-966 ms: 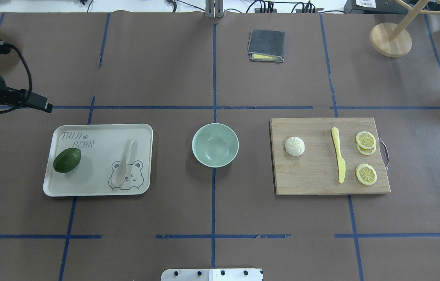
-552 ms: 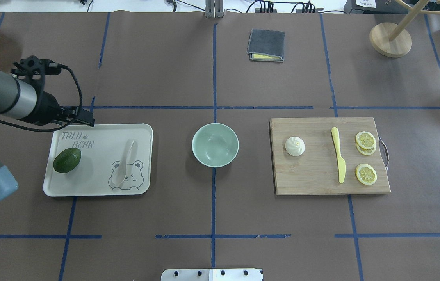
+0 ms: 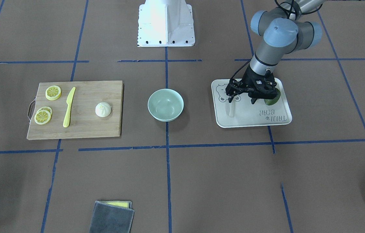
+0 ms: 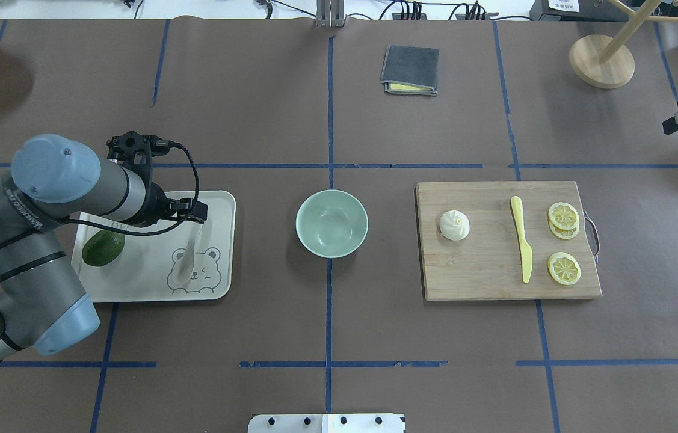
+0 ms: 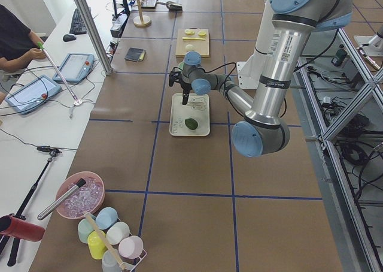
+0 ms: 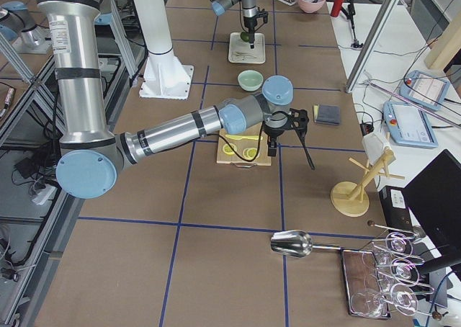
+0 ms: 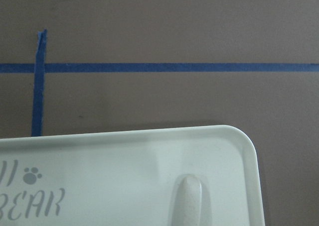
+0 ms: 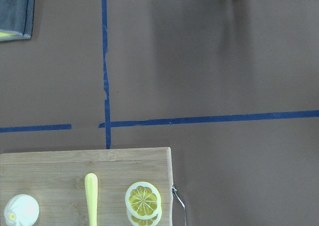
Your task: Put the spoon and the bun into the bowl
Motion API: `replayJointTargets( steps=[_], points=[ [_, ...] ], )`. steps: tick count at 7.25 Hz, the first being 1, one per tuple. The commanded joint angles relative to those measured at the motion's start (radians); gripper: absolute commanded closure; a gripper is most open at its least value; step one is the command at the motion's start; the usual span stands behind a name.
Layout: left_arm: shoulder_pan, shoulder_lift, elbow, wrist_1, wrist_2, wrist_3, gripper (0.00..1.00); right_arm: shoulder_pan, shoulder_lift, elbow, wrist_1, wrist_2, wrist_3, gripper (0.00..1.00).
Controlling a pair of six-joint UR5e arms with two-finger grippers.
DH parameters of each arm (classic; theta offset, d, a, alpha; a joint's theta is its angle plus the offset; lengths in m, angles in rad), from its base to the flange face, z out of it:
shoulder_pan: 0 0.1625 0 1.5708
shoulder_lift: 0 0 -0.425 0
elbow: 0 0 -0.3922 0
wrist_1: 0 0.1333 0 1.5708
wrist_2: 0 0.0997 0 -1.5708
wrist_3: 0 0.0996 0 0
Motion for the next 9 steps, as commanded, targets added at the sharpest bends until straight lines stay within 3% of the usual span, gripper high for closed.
replayJointTargets(
  steps=[1, 5, 7, 9],
  points=[
    [0.025, -0.017, 0.036, -0.002, 0.022, -0.008, 0.04, -0.078, 0.002, 0.043, 0.003, -0.040, 0.093, 0.00],
    [0.071, -0.027, 0.064, -0.002, 0.027, -0.006, 0.10, -0.103, 0.021, 0.048, 0.003, -0.043, 0.123, 0.00],
    [0.071, -0.026, 0.061, -0.002, 0.025, -0.008, 0.31, -0.105, 0.024, 0.046, 0.003, -0.045, 0.123, 0.00],
    [0.071, -0.026, 0.058, 0.001, 0.025, -0.009, 0.67, -0.108, 0.024, 0.048, 0.003, -0.049, 0.123, 0.00]
  ],
)
